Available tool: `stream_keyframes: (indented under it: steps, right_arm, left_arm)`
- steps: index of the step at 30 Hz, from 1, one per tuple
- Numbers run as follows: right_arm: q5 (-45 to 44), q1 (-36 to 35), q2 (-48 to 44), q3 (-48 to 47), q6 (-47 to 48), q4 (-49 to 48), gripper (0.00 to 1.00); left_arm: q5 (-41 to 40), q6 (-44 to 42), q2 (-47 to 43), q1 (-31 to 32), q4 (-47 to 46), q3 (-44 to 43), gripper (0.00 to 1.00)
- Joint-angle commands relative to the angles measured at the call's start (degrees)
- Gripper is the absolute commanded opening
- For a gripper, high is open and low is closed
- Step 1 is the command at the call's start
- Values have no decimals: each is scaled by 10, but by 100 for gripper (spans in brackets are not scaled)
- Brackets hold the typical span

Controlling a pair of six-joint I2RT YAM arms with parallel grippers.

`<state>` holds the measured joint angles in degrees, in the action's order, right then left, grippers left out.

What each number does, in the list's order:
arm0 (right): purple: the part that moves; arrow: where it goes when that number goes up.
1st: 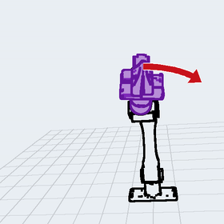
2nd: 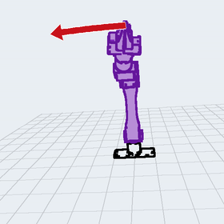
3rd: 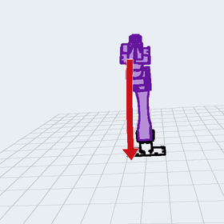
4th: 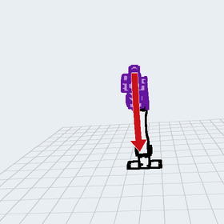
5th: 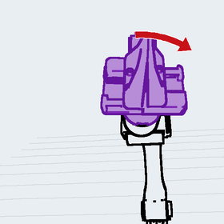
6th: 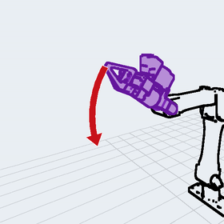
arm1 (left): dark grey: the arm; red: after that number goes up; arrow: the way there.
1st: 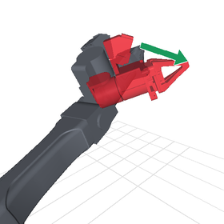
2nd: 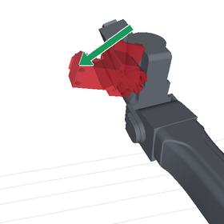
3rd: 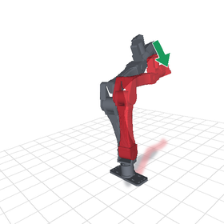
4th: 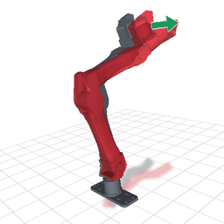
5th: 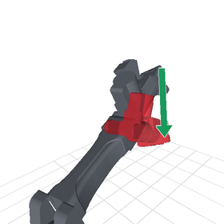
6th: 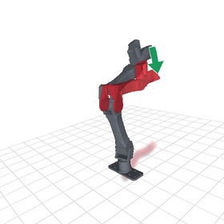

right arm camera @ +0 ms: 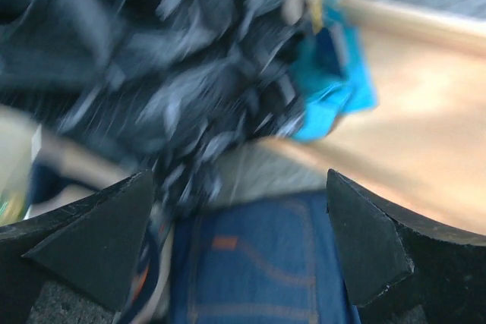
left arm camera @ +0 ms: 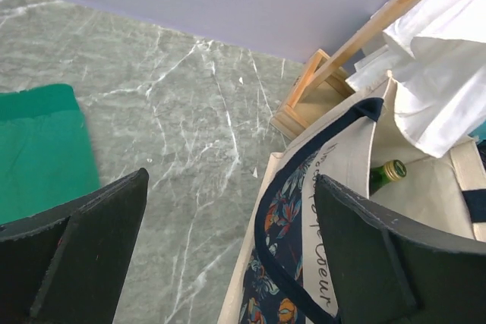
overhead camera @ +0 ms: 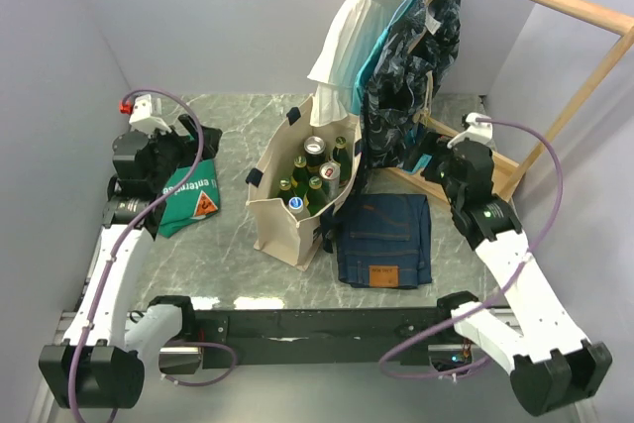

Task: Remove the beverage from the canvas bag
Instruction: Take out the drink from the canvas bag.

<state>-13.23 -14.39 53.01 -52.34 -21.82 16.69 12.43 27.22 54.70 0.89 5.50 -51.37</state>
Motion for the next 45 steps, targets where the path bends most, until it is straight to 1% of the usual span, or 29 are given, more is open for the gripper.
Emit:
stream_keyframes:
  steps: [1,2,3,4,5,7,9,11,12,14,16,20,22,23,24,25,27,28,30,31,35,39,41,42,43,45]
  right_arm:
    - [92,5,-26,-6,-13,45,100]
    - [101,8,-17,-27,-9,56,100]
    - [116,8,-3,-40,-3,71,100]
    - [123,7,22,-60,10,98,100]
    - [124,8,31,-65,14,109,100]
    - [131,7,45,-59,12,114,100]
    - [141,7,41,-45,1,98,100]
    - [117,8,27,-34,-24,90,100]
    - [116,7,20,-30,-30,85,100]
    - [105,8,-5,-25,-33,82,100]
    - [107,8,-34,-19,-30,77,100]
    - [116,8,-77,-15,-23,82,100]
    - [171,7,-104,-12,1,70,100]
    - [192,7,-110,-13,7,68,100]
    - [236,7,-116,-14,12,65,100]
    - [256,7,-127,-18,13,63,100]
    - [291,3,-128,-23,13,63,100]
    - [315,-2,-124,-29,13,66,100]
    - [326,-12,-116,-31,16,73,100]
    - [320,-17,-115,-30,19,78,100]
    - [301,-65,-112,-26,21,83,100]
    - [278,-104,-93,-37,23,100,100]
    - [256,-118,-83,-62,26,119,99]
    - [251,-132,-69,-72,29,134,99]
    - [243,-142,-63,-91,31,141,99]
    - [218,-167,-38,-108,37,152,99]
  left_arm:
    - [2,-8,-28,-1,11,-30,96]
    - [1,-7,-26,-1,12,-34,96]
    - [12,-9,-16,-1,33,-52,96]
    - [29,-28,-10,-1,42,-61,96]
    - [53,-36,-4,-1,49,-69,96]
    - [56,-34,12,0,77,-90,96]
    - [66,-32,23,0,89,-107,96]
    - [59,-26,29,-1,108,-115,96]
    - [44,-16,30,-1,110,-116,96]
    - [44,-7,24,-3,101,-107,96]
    - [89,-7,16,-7,81,-90,96]
    - [121,-6,33,-7,94,-105,96]
    - [154,-21,39,-7,108,-114,96]
    - [194,-28,38,-7,108,-115,96]
    - [212,-43,34,-3,108,-116,96]
    - [218,-51,31,14,113,-118,96]
    - [198,-80,22,41,137,-138,96]
    - [190,-89,18,67,160,-144,97]
    - [178,-105,10,88,181,-157,96]
    - [169,-109,7,106,200,-159,96]
    - [132,-119,-11,148,224,-167,97]
    - [117,-124,-10,184,249,-209,98]
    - [96,-125,0,210,269,-238,99]
    - [83,-125,12,220,275,-246,99]
    - [45,-126,20,245,283,-253,99]
    - [-3,-130,47,271,301,-266,99]
